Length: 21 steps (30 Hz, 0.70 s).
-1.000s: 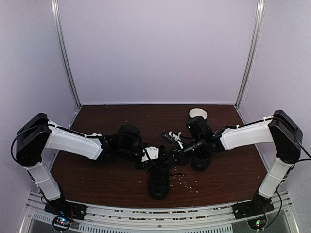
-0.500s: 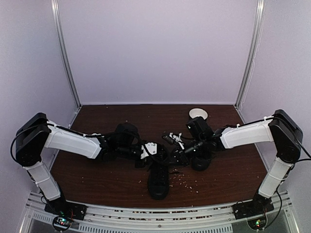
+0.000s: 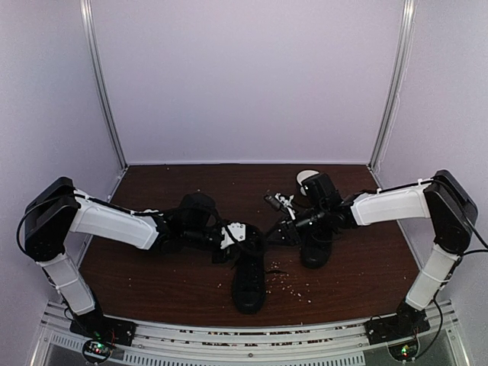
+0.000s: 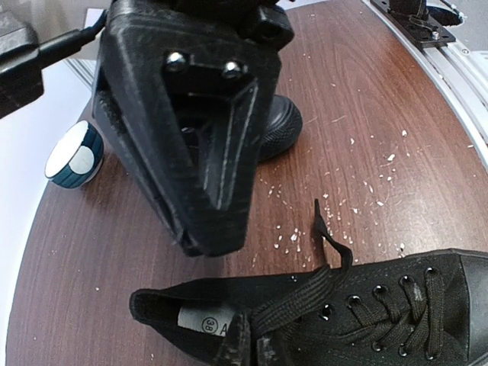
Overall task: Tie the shoes
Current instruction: Tie the loops with the shoelace on the shoe.
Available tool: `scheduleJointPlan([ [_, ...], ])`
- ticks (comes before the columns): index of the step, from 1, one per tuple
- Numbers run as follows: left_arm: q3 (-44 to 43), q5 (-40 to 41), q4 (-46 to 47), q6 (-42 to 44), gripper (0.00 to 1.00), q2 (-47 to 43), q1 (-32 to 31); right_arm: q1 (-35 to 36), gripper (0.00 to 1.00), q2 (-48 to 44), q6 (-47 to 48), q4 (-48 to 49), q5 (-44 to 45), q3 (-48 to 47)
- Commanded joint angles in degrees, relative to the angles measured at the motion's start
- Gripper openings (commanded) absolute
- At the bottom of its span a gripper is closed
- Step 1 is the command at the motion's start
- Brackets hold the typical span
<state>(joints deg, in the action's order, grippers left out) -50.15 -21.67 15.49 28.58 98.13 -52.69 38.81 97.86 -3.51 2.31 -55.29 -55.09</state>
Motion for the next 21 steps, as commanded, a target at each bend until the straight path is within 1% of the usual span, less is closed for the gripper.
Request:
scheduleJointPlan([
  [1,0.33,-0.92,3.07,-0.79,0.00,-1.01,0.48,0.75,0.09,3.11,-4.45,3.51,0.99,-2.36],
  [12,0.08,-1.09,3.03,-1.02,0.00,-0.88,0.46,3.30,0.11,6.69,-4.42,1.93,-3.26,-4.06],
  [21,-0.12,-1.37,2.65,-1.00,0.00,-0.57,0.48,3.58,0.14,7.41,-8.59,7.45,-6.87,-2.28],
])
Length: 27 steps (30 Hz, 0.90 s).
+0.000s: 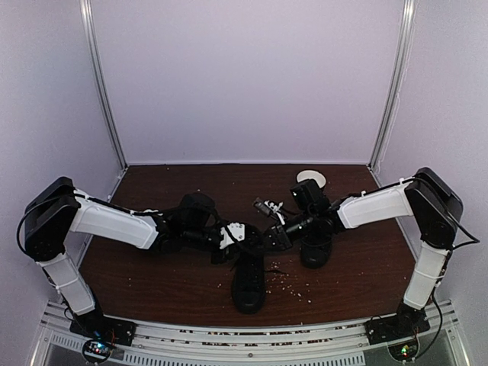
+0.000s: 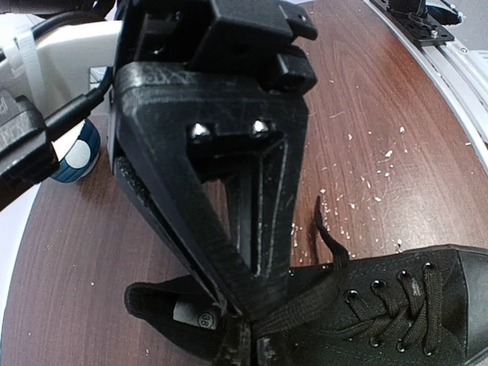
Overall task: Tie the shoes
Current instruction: Tie the loops with the shoelace on the shoe.
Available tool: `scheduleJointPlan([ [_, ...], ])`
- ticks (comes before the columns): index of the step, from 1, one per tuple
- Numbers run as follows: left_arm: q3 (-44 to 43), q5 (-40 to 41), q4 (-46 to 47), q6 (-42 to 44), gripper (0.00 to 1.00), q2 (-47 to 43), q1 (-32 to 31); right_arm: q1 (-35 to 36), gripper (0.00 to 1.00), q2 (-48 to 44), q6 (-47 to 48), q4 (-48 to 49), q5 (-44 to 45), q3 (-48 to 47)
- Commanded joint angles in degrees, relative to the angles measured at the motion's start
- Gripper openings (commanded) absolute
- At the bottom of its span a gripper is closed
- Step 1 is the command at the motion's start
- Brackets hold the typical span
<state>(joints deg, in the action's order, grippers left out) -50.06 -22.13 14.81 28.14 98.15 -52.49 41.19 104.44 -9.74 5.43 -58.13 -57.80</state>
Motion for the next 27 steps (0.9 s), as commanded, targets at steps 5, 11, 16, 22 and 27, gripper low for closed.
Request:
scheduleJointPlan([
  [5,-0.34,-0.77,3.54,-0.63,0.00,-0.67,0.28,1.58,0.16,1.16,-3.64,5.36,-3.62,0.93],
  [11,-0.56,-1.12,3.95,-1.02,0.00,-0.48,0.28,1.92,0.16,1.82,-5.22,6.43,-1.16,1.55],
  [16,-0.91,-0.63,3.94,-1.35,0.00,-0.24,0.28,2.18,0.23,2.30,-6.39,7.09,-1.02,1.68],
  [22,-0.91,0.19,4.46,-1.65,0.00,-0.24,0.28,2.61,0.20,1.93,-5.93,6.43,-0.98,2.41],
  [27,-0.65,1.12,5.38,-2.17,0.00,-0.24,0.28,3.32,0.13,1.86,-5.69,6.26,-2.59,2.69],
])
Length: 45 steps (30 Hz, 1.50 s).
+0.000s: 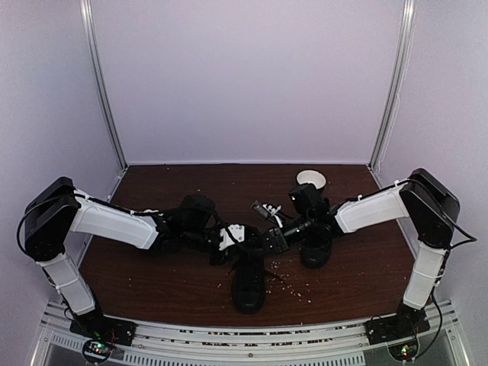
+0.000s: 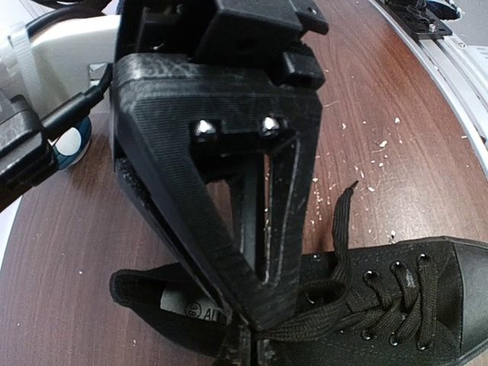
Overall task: Tie the shoes
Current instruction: Tie the loops with the shoelace on the shoe.
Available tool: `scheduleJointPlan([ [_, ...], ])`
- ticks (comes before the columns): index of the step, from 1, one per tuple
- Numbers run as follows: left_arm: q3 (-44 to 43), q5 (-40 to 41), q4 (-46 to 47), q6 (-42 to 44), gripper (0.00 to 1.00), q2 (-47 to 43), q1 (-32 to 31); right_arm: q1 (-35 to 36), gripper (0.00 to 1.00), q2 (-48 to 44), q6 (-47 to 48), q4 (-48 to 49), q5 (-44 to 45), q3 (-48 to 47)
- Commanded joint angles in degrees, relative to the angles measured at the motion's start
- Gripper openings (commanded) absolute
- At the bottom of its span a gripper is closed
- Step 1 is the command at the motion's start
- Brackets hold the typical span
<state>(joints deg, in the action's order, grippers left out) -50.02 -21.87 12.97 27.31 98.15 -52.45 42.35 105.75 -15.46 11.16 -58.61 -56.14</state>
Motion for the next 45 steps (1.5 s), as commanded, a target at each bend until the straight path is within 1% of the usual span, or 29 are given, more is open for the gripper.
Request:
scheduleJointPlan([
  [1,-0.69,0.91,7.24,-1.40,0.00,-0.28,0.28,2.13,0.08,0.51,-0.04,0.53,-2.46,1.11],
  [3,-0.49,0.80,7.24,-1.24,0.00,-0.45,0.28,1.95,0.00,-0.04,-0.41,0.74,-2.02,1.31],
  [4,-0.25,0.71,7.23,-1.06,0.00,-0.62,0.32,1.74,0.00,-0.55,-0.84,1.22,-1.40,1.75],
  [9,0.93,1.53,7.35,-0.63,0.00,-1.27,0.34,-1.62,0.00,-3.40,-3.70,4.21,-0.13,4.36],
  [14,0.73,1.35,7.22,-0.75,0.00,-1.07,0.33,-2.02,0.00,-4.23,-3.75,4.18,-0.40,4.70],
  [19,0.63,0.89,6.98,-0.61,0.00,-0.77,0.28,-2.01,0.00,-3.51,-7.47,9.56,-1.50,5.26],
  [22,0.54,0.77,7.04,-0.73,0.00,-0.76,0.33,-1.85,0.03,-2.09,-10.31,13.45,-1.99,5.35],
  [24,0.46,0.77,7.11,-0.81,0.00,-0.71,0.33,-1.53,0.05,-1.36,-11.08,14.32,-2.13,5.19],
  [29,0.45,0.94,7.20,-0.95,0.00,-0.51,0.33,-0.76,0.07,-1.03,-9.66,12.15,-2.85,5.05],
  [32,0.52,0.88,7.61,-1.12,0.00,-0.50,0.33,-0.54,0.07,-1.21,-7.13,8.55,-2.25,4.90],
  [36,0.45,0.77,7.55,-1.05,0.00,-0.59,0.33,-0.59,0.05,-1.95,-5.19,5.96,-1.46,5.18],
  [40,0.54,0.69,7.33,-0.96,0.00,-0.68,0.33,-0.91,0.05,-2.34,-3.51,3.73,-1.05,4.98],
  [43,0.47,0.61,7.33,-0.99,0.00,-0.55,0.35,-0.49,0.09,-1.87,-3.04,2.87,-1.50,4.29],
  [45,0.45,0.48,7.33,-1.02,0.00,-0.50,0.33,-0.11,0.12,-1.55,-3.94,4.21,-1.62,4.20],
])
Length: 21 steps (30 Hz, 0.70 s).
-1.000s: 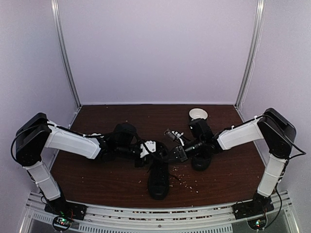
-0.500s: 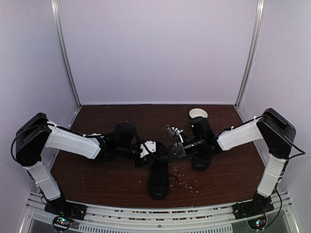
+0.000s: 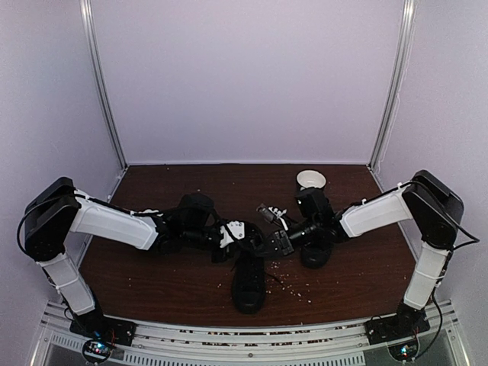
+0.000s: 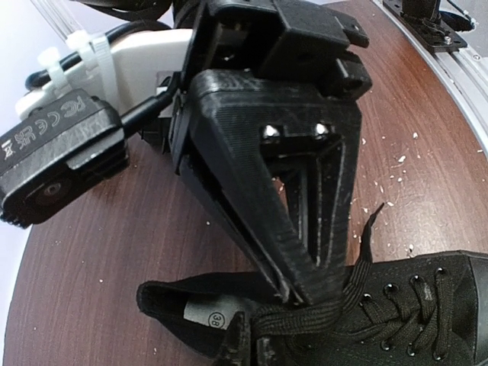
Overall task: Tie the shoes
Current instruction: Tie the loops with the shoelace on the shoe.
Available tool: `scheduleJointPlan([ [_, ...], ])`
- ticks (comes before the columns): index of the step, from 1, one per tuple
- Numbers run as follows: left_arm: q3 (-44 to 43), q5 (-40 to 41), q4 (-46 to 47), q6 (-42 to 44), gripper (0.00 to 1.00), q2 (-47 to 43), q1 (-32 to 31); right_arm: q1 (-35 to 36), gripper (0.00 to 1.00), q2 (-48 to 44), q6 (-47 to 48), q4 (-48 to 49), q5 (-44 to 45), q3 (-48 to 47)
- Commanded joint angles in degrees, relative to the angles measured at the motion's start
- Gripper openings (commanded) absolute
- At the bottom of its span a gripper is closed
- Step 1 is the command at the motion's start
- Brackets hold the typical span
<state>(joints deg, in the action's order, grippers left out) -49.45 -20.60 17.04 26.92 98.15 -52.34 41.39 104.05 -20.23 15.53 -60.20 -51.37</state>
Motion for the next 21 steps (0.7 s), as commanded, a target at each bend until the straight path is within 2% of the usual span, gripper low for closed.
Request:
scheduleJointPlan([
  [1,-0.12,-0.90,3.30,-0.57,0.00,-0.50,0.22,1.13,0.12,0.35,-0.17,1.12,-0.08,-0.48],
  [6,-0.12,-1.27,3.13,-0.65,0.00,-0.32,0.22,1.38,0.16,1.34,-7.29,11.49,-0.46,1.30],
  [10,-0.12,-1.54,3.17,-0.77,0.00,-0.33,0.22,1.33,0.17,2.27,-10.32,15.12,1.43,1.92],
  [14,-0.03,-1.70,3.52,-0.91,0.00,-0.50,0.20,1.35,0.16,2.21,-9.92,14.45,3.51,2.07],
  [18,0.14,-1.88,3.45,-0.92,0.00,-0.57,0.22,1.02,0.11,1.37,-7.14,9.71,6.71,1.78],
  [21,0.14,-2.05,3.58,-1.02,0.00,-0.58,0.22,0.98,0.13,1.42,-6.31,7.49,8.47,1.25],
])
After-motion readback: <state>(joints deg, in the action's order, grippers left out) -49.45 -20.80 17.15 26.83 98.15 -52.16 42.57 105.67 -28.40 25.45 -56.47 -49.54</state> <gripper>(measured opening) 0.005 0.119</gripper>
